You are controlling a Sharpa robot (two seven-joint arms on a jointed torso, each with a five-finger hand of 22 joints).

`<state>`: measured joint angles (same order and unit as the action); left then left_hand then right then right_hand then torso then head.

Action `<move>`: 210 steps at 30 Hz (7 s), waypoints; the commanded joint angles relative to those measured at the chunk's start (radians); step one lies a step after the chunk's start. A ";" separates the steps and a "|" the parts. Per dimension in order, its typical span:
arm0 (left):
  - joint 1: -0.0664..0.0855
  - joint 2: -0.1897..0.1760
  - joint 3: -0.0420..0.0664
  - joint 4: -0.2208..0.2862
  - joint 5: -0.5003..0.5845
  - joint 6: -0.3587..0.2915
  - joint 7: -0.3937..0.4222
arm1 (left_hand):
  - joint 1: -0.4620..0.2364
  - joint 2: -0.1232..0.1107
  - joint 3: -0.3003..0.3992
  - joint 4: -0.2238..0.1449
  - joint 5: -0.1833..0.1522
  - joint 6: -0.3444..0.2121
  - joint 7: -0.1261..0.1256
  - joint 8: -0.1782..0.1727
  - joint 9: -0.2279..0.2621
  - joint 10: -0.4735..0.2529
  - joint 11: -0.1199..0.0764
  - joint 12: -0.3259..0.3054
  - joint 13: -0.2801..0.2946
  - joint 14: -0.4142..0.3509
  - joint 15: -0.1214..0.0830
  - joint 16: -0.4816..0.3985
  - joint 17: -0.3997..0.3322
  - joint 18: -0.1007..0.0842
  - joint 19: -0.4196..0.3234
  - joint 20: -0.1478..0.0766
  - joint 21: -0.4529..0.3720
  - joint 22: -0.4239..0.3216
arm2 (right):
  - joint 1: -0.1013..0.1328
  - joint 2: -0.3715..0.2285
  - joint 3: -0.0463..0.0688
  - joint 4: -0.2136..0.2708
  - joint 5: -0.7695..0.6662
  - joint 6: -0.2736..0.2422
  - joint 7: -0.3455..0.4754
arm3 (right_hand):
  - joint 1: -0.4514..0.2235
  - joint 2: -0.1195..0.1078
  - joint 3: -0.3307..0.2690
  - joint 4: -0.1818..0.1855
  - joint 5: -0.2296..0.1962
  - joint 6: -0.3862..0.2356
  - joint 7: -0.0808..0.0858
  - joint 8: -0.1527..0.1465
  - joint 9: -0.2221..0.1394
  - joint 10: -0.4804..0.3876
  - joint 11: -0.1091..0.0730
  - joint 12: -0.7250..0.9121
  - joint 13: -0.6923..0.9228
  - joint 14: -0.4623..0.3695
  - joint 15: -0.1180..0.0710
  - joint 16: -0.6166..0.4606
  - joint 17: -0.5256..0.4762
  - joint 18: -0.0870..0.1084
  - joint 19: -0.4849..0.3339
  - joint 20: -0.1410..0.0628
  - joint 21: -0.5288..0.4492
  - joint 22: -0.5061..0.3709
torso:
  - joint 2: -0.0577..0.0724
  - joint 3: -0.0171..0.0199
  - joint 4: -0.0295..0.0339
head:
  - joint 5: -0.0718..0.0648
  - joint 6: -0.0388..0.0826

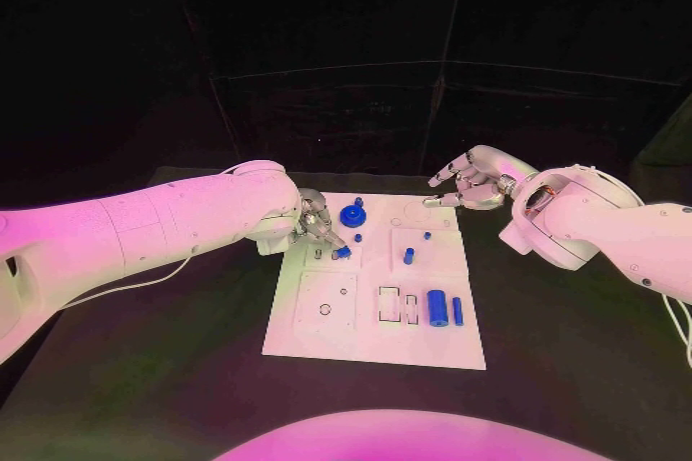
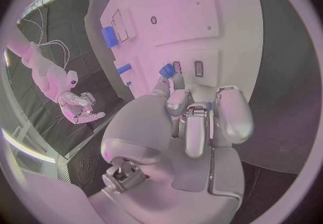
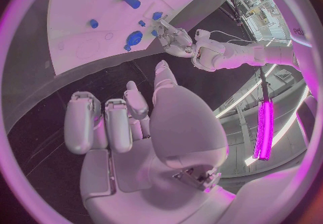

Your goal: Assemble the parts on the task board

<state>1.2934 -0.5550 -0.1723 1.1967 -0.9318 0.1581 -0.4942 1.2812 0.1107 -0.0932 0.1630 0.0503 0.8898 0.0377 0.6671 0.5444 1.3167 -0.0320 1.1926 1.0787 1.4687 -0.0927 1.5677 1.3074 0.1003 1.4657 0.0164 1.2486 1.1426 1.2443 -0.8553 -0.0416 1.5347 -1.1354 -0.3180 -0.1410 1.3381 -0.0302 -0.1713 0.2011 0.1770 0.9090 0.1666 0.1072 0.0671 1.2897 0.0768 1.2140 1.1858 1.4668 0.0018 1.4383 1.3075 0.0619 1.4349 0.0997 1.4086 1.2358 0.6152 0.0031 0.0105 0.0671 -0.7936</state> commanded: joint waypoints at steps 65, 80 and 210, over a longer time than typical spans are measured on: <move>-0.013 -0.332 -0.004 0.260 0.660 -0.400 0.734 | 0.009 -0.159 0.623 -0.168 0.001 -0.036 0.104 -0.220 -0.276 -0.325 0.089 -0.439 -0.571 -0.106 0.076 -0.344 -0.195 0.082 -0.236 0.069 -0.574 -0.585 | -0.123 0.459 -0.001 -0.348 -0.419 0.181 0.117 | 0.189 0.063 0.041 -0.119 0.002 0.042 -0.012 -0.006 -0.004 0.018 -0.012 0.027 0.017 0.065 -0.017 0.020 0.077 0.000 0.008 -0.010 0.006 0.024 | 0.009 -0.0063 0.0034 | 0.008 0.003; -0.014 -0.325 -0.004 0.258 0.661 -0.403 0.736 | -0.001 -0.164 0.681 -0.194 0.001 -0.039 0.109 -0.216 -0.289 -0.338 0.094 -0.439 -0.593 -0.123 0.079 -0.365 -0.230 0.082 -0.240 0.071 -0.582 -0.590 | -0.140 0.490 -0.001 -0.386 -0.419 0.195 0.112 | 0.189 0.073 0.049 -0.122 0.006 0.046 -0.009 -0.009 -0.002 0.027 -0.011 0.040 0.030 0.067 -0.015 0.026 0.085 -0.001 0.010 -0.009 0.010 0.031 | 0.007 -0.0060 0.0032 | 0.013 -0.003; -0.068 -0.286 -0.022 0.265 0.288 -0.366 0.468 | -0.125 -0.233 0.307 -0.176 0.000 0.026 0.034 -0.024 -0.218 -0.218 0.030 -0.167 -0.495 0.079 0.026 -0.035 0.190 0.018 -0.058 0.022 -0.170 -0.161 | -0.146 0.298 -0.001 -0.092 -0.478 -0.049 0.014 | 0.074 0.035 0.276 -0.091 0.116 0.182 -0.051 0.004 0.001 0.066 -0.046 0.068 0.065 0.076 -0.044 0.052 0.133 -0.015 0.041 -0.036 0.052 0.108 | 0.008 -0.0055 0.0008 | 0.012 -0.003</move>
<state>1.2246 -0.8430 -0.1947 1.4623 -0.6336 -0.2077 -0.0105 1.1576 -0.1288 0.2183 -0.0112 0.0503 0.9218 0.0730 0.6373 0.3255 1.0921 -0.0037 1.0225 0.5834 1.4653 -0.0572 1.5298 1.3078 0.1389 1.4011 0.0379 1.0743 0.9820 1.0960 -0.5580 -0.0430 1.4391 -1.5982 -0.3518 -0.1187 1.4104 0.0131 0.0992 0.1106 0.2961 1.0828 0.1180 0.1074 0.0662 1.3491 0.0320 1.2777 1.2499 1.4632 -0.0412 1.4849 1.3079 0.0620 1.4636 0.0712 1.4589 1.3076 0.6232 -0.0026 0.0116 0.0798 -0.7958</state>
